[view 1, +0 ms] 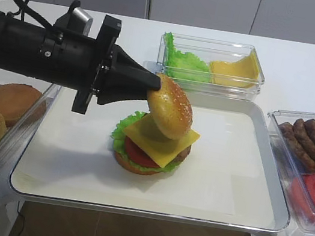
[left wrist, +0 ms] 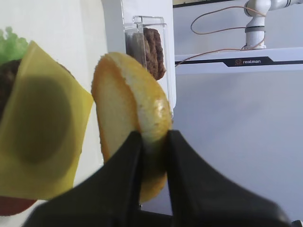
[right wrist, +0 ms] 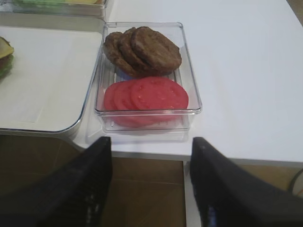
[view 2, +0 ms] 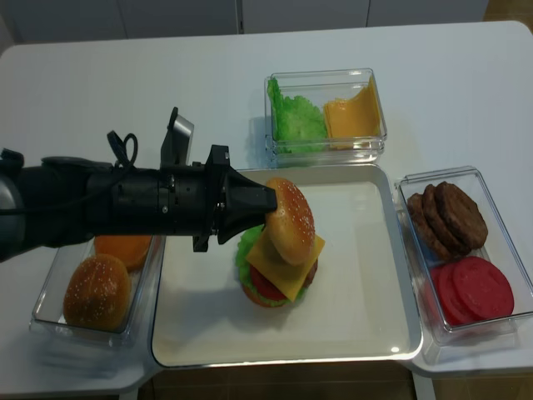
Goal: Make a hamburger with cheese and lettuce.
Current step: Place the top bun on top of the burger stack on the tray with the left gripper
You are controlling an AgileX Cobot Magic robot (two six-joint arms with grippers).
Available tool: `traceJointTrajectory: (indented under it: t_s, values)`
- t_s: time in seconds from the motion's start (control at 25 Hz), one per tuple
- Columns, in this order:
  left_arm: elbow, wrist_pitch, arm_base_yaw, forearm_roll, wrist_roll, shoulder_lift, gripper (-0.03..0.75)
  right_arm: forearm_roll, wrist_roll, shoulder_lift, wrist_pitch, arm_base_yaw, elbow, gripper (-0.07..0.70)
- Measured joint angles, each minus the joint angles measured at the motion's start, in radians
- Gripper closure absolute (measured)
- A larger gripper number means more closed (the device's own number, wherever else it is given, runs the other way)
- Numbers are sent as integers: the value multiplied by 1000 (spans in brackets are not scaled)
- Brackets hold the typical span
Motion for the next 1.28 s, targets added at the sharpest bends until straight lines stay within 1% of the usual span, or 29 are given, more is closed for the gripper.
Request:
traceJointTrajectory:
  t_s: [0.32, 0.52, 0.68, 1.0, 1.16, 1.28]
  values:
    - [0, -6, 0, -7, 0, 13, 606, 0, 0, 0, 0, 0, 0, 229]
    - [0, 35, 0, -22, 15, 65, 606, 0, 0, 0, 0, 0, 0, 229]
    - [0, 43, 0, -45, 37, 69, 606, 0, -2, 0, 0, 0, 0, 229]
    - [0, 44, 0, -41, 44, 71, 606, 0, -2, 0, 0, 0, 0, 229]
    - [0, 44, 0, 1, 44, 71, 612, 0, -2, 0, 0, 0, 0, 229]
    - [0, 44, 0, 7, 44, 71, 612, 0, -2, 0, 0, 0, 0, 230]
